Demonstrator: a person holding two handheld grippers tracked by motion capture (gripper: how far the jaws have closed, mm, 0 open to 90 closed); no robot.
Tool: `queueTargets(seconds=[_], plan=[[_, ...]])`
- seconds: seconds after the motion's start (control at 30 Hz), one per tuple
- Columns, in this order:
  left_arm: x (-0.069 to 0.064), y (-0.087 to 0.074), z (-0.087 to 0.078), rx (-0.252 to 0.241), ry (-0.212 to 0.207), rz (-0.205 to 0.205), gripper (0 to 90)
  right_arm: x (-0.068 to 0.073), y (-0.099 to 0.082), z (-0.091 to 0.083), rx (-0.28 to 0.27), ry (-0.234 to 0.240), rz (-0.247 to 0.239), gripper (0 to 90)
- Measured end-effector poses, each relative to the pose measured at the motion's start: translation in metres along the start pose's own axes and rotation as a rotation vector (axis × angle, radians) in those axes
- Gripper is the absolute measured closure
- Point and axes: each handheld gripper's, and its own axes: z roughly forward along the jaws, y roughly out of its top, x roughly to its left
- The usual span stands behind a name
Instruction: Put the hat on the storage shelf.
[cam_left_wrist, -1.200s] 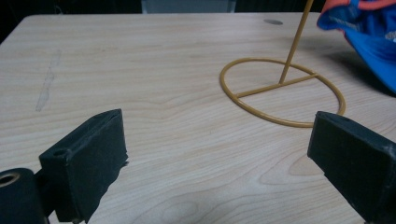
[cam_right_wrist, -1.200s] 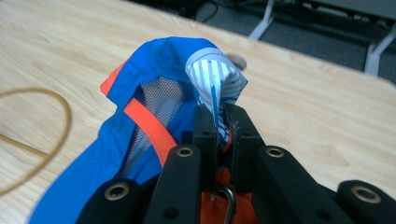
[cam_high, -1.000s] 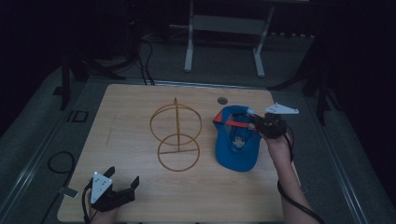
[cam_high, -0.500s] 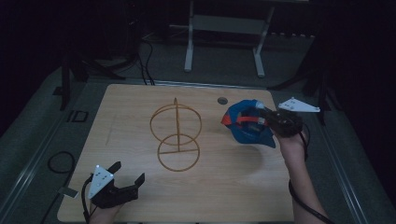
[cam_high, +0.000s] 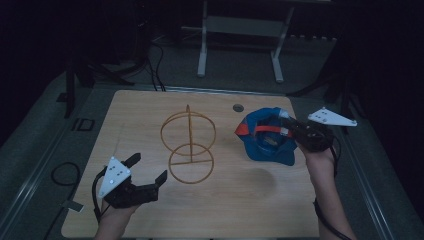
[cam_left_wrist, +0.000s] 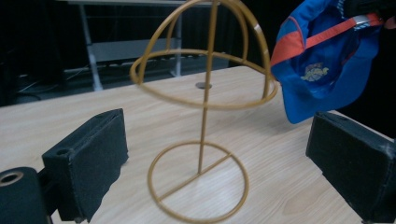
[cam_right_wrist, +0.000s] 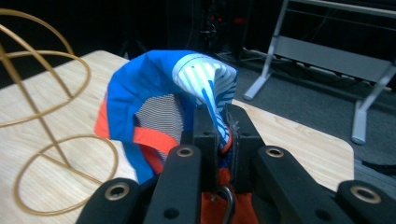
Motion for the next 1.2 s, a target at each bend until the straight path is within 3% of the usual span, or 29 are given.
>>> queueTargets(seconds=[0.37, 0.5, 0.9, 1.2], plan=[[-0.014, 0.024, 0.034, 0.013, -0.056, 0.041, 6.5, 0.004, 0.002, -0.013, -0.022, 0.010, -0.001, 84.1], [-0.018, 0.030, 0.046, 0.016, -0.075, 0.038, 6.8, 0.006, 0.001, -0.016, -0.029, 0.015, -0.006, 84.1], [-0.048, 0.055, 0.084, 0.042, -0.166, 0.116, 8.9, 0.013, -0.003, -0.018, -0.041, 0.046, -0.004, 84.1], [-0.067, 0.083, 0.103, 0.011, -0.164, 0.152, 11.5, 0.023, 0.000, -0.023, -0.060, 0.078, -0.022, 84.0]])
